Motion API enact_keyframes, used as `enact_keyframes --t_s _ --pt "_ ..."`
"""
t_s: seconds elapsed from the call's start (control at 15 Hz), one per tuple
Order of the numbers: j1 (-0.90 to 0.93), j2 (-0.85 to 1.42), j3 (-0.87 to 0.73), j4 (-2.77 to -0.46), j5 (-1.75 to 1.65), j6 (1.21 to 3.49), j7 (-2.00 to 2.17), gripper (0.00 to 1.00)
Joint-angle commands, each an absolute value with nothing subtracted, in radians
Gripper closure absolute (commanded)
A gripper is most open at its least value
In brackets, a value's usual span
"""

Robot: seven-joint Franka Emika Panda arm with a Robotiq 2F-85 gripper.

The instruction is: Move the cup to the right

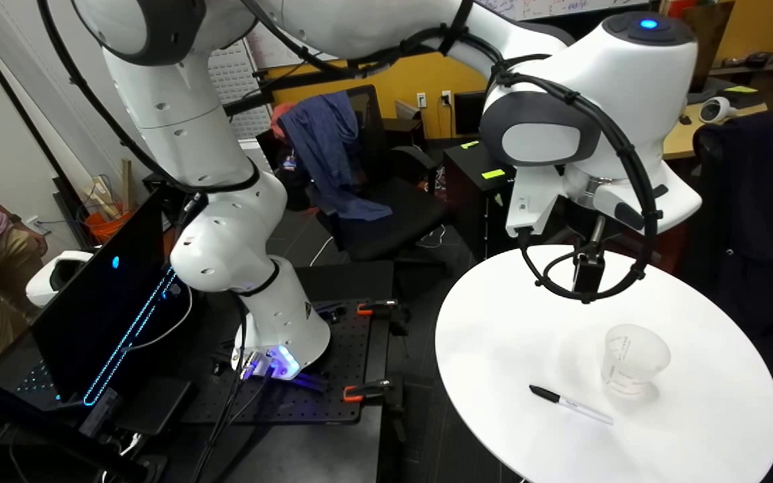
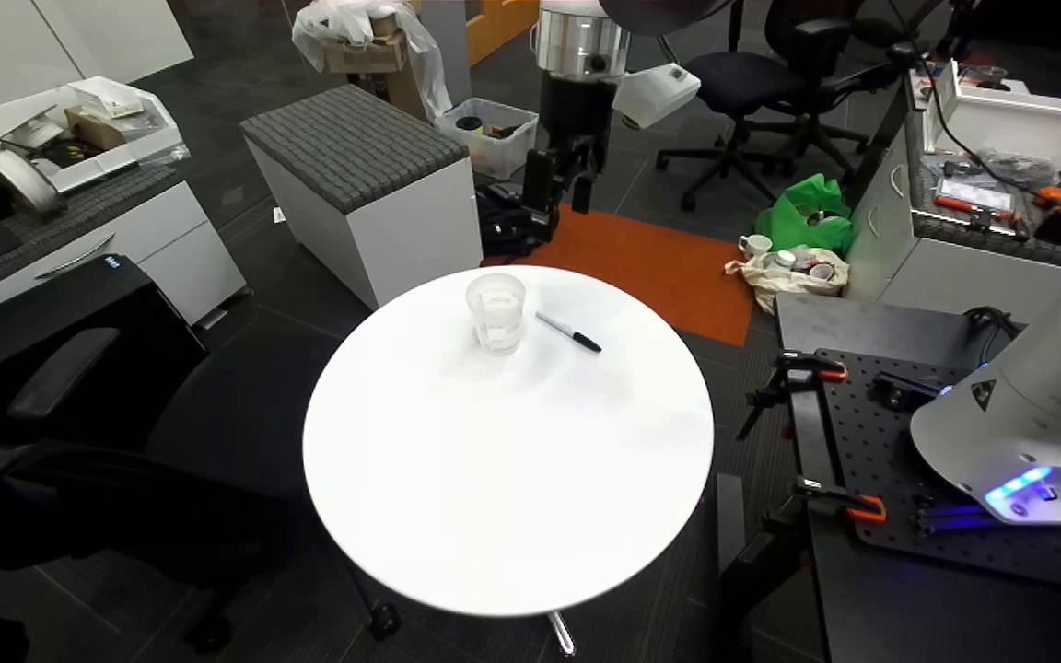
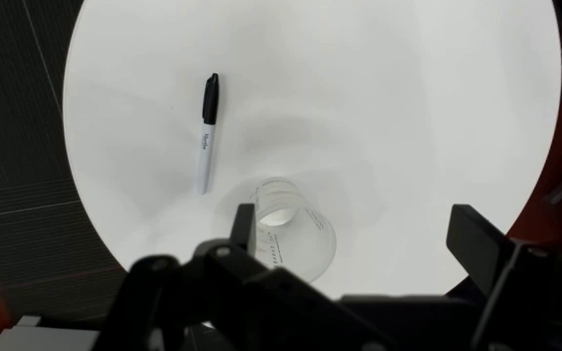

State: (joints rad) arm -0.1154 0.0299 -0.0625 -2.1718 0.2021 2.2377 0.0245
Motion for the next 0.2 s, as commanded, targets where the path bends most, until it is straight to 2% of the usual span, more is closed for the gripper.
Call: enact_keyframes --t_s 0.0,0.13 --pt "-0.106 0.030 -0.072 -2.170 0.202 2.236 0.024 0.00" --pt "-0.106 0.030 -0.072 -2.170 0.202 2.236 0.024 0.00"
